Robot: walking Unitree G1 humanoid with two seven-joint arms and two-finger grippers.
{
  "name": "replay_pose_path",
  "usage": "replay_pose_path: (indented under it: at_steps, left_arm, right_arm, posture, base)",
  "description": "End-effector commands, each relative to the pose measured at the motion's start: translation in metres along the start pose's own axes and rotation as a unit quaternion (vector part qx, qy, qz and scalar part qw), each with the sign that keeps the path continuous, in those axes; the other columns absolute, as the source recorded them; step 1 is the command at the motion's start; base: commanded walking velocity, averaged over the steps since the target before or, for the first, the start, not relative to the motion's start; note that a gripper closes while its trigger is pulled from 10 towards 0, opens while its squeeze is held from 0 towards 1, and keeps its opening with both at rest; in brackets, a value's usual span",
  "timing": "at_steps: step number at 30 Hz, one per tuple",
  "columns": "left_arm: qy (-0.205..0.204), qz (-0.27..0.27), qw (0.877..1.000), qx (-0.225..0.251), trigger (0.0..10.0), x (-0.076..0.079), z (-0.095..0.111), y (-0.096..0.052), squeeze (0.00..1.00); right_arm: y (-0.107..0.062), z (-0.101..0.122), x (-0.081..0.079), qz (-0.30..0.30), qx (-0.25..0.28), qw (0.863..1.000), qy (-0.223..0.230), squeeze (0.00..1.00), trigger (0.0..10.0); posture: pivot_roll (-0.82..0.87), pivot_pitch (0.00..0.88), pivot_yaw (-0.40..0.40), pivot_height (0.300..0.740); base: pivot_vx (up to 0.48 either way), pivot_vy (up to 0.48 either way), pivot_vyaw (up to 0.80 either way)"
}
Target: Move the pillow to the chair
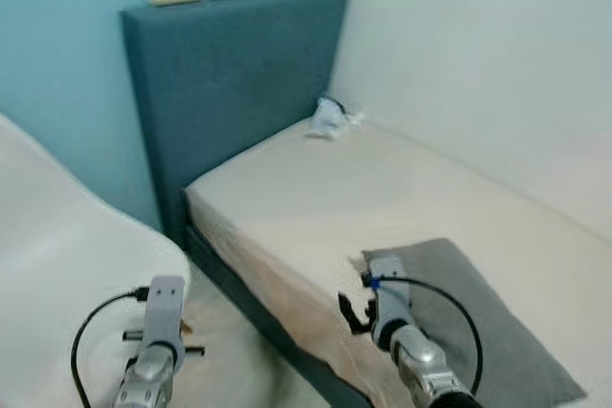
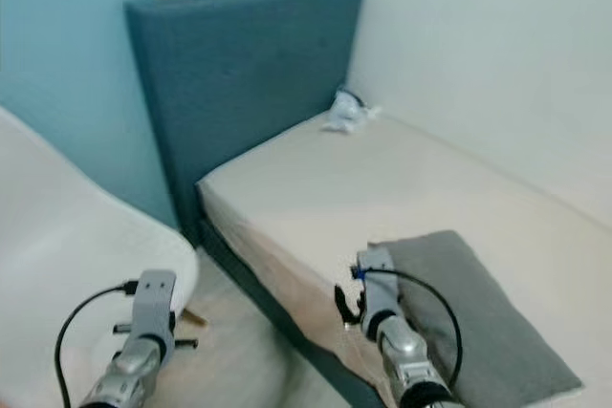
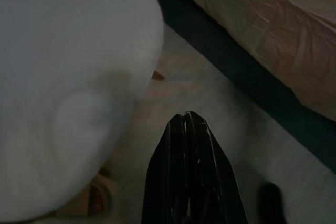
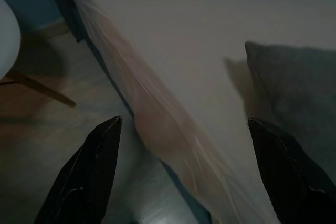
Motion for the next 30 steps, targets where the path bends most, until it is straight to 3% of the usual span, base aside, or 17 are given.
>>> replay_pose_path:
  at_steps: [1,12,30]
  left_arm:
    - [0.009,-0.016,1.000,0.011,10.0,0.013,0.001,-0.003,0.00]
    - [0.017,-0.034,0.999,0.024,10.0,0.023,0.009,-0.002,0.00]
    - [0.034,-0.048,0.998,0.039,10.0,0.022,0.025,0.004,0.00]
  right_arm:
    - [-0.005,-0.014,0.007,-0.006,-0.023,1.000,-0.006,0.00,10.0]
    - [-0.009,-0.018,0.015,-0.017,-0.025,1.000,-0.005,0.00,10.0]
    - [-0.013,-0.020,0.021,-0.048,-0.014,0.998,0.022,0.00,10.0]
  posture:
    - [-0.01,0.059,-0.109,0.740]
    - [-0.03,0.058,-0.088,0.740]
    - [-0.04,0.063,-0.021,0.740]
  base:
    - [0.000,0.000,-0.80]
    - [0.000,0.000,-0.80]
    - [0.000,0.000,-0.80]
Point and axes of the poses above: a point about 5 cm out from each wrist's last joint towards the gripper, its own y axis pointing out of the wrist towards the gripper, its own z axis along the axis of the wrist's last joint, x = y × z, the point moved 6 cm from there along y, pointing out of the wrist towards the gripper, and after that the axes turned 6 degrees about y, right-handed, at the moved point
